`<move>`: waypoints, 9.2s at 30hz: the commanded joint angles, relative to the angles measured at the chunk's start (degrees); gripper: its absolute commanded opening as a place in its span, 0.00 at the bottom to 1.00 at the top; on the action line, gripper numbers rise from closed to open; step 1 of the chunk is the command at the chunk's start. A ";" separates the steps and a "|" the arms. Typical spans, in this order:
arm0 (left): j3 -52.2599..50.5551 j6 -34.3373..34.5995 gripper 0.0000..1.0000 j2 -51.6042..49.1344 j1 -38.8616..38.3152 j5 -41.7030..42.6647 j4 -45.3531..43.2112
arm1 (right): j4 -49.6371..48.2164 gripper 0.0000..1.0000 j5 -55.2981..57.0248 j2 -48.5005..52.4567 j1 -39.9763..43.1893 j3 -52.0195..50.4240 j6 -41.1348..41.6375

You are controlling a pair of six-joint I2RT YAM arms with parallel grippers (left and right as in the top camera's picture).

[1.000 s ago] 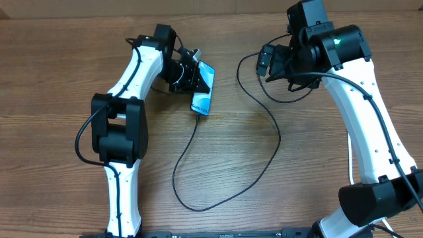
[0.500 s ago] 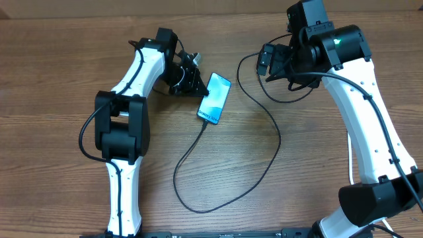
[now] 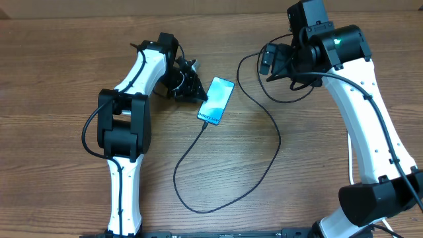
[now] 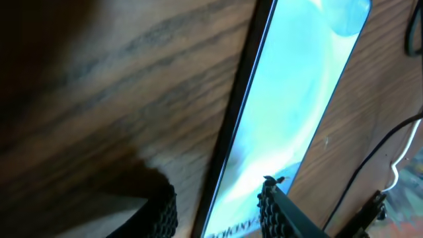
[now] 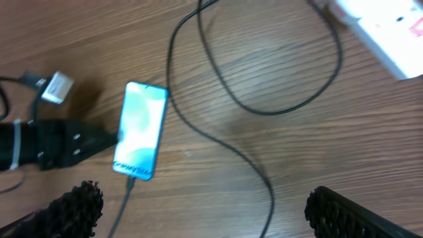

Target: Plug charger to phone and switch on socket

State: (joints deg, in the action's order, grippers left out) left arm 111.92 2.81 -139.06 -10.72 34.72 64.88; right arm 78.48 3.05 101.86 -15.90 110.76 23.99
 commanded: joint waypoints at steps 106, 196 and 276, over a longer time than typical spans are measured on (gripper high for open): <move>50.82 -7.08 1.00 15.63 5.84 -11.37 24.50 | -29.31 0.97 -7.50 35.58 33.18 -0.26 -19.61; 50.82 -7.08 1.00 15.63 5.84 -11.39 24.50 | 2.62 1.00 -14.12 -32.81 30.60 -10.62 -18.08; 50.82 -7.08 1.00 15.63 5.84 -11.37 24.48 | 5.40 1.00 -12.11 -57.70 9.53 -20.83 -19.58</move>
State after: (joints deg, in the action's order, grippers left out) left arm 162.63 -3.40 -123.13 -4.51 23.70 89.23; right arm 84.16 -10.50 45.41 -5.85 89.97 4.82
